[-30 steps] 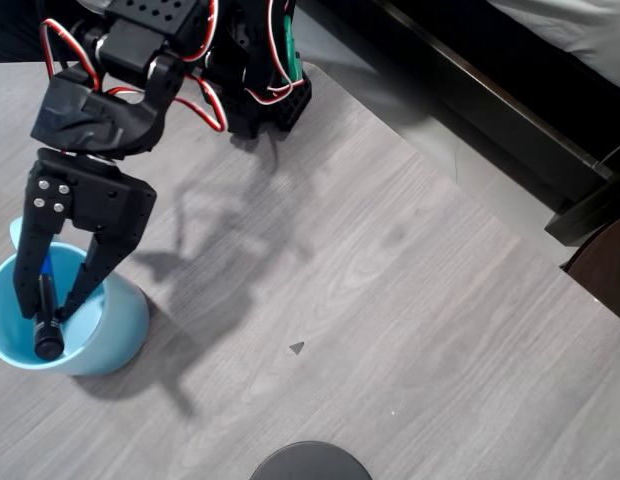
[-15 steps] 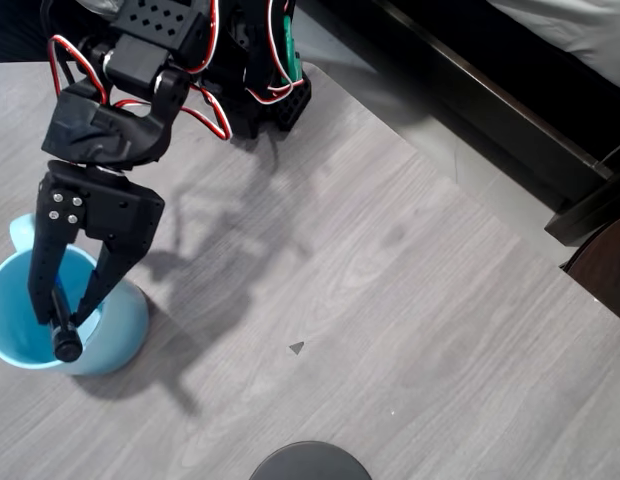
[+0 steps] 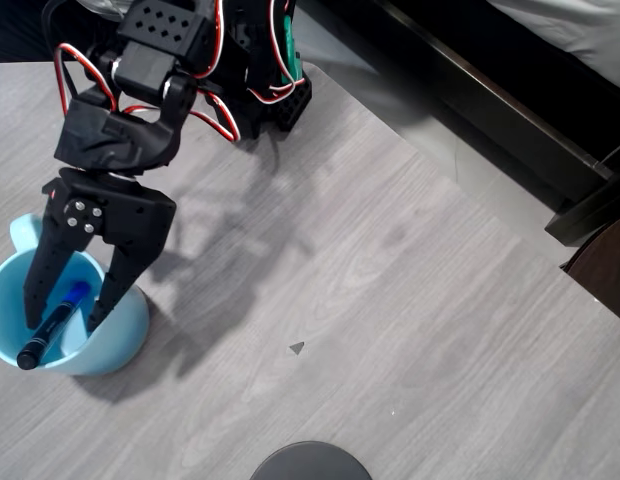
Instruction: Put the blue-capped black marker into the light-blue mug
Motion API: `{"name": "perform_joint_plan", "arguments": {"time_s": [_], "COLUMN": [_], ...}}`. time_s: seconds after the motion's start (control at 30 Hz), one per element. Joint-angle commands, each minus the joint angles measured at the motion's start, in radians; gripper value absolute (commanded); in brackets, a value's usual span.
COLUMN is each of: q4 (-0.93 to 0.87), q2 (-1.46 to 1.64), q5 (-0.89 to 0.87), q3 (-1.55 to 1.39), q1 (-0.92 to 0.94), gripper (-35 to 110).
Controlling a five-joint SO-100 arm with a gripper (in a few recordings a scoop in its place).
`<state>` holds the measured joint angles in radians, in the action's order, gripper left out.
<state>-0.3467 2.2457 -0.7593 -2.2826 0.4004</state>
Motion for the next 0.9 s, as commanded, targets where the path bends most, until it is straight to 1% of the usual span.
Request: {"name": "perform_joint_plan", "arguments": {"time_s": [0.0, 0.07, 0.1, 0.17, 0.23, 0.4, 0.6, 0.87], "q4": [0.011, 0.006, 0.005, -0.015, -0.058, -0.213, -0.284, -0.428], "q2": [0.104, 0.169, 0.207, 0.282, 0.351, 0.555, 0.825, 1.08], "q5": [0.089, 0.164, 0.21, 0.301, 0.407, 0.591, 0.767, 0.834], "q3": [-0.032, -0.066, -0.087, -0.12, -0.137, -0.206, -0.436, -0.594], "q1": [-0.046, -0.084, -0.104, -0.143, -0.172, -0.233, -0.291, -0.336], "gripper": [23, 22, 19, 12, 1, 0, 0, 0]}}
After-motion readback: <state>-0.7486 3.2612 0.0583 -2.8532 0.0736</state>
